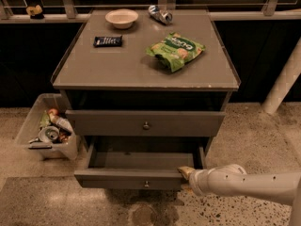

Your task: Open middle drawer

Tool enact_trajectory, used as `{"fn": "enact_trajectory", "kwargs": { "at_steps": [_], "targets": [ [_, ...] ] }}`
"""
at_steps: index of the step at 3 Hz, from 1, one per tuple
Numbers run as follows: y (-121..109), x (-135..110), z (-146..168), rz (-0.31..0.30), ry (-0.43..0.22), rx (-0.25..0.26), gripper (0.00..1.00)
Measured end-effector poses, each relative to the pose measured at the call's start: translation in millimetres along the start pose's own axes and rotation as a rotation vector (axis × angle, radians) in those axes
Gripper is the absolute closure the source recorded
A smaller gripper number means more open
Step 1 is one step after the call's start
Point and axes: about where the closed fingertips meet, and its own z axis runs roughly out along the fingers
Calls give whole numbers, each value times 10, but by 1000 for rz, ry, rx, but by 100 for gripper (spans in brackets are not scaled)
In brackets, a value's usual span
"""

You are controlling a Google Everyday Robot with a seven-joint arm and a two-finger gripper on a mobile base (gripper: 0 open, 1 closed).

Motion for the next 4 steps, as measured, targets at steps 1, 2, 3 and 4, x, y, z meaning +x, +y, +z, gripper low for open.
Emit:
{"fn": "enact_trajectory", "kwargs": {
  "at_steps": [1, 2, 3, 4],
  "targets": [
    [-5, -3, -11, 0, 0, 0, 100],
    [112, -38, -7, 0, -11, -3, 100],
    [231, -118, -94, 13, -26, -6, 100],
    [231, -118, -94, 13, -26, -6, 100]
  ]
}}
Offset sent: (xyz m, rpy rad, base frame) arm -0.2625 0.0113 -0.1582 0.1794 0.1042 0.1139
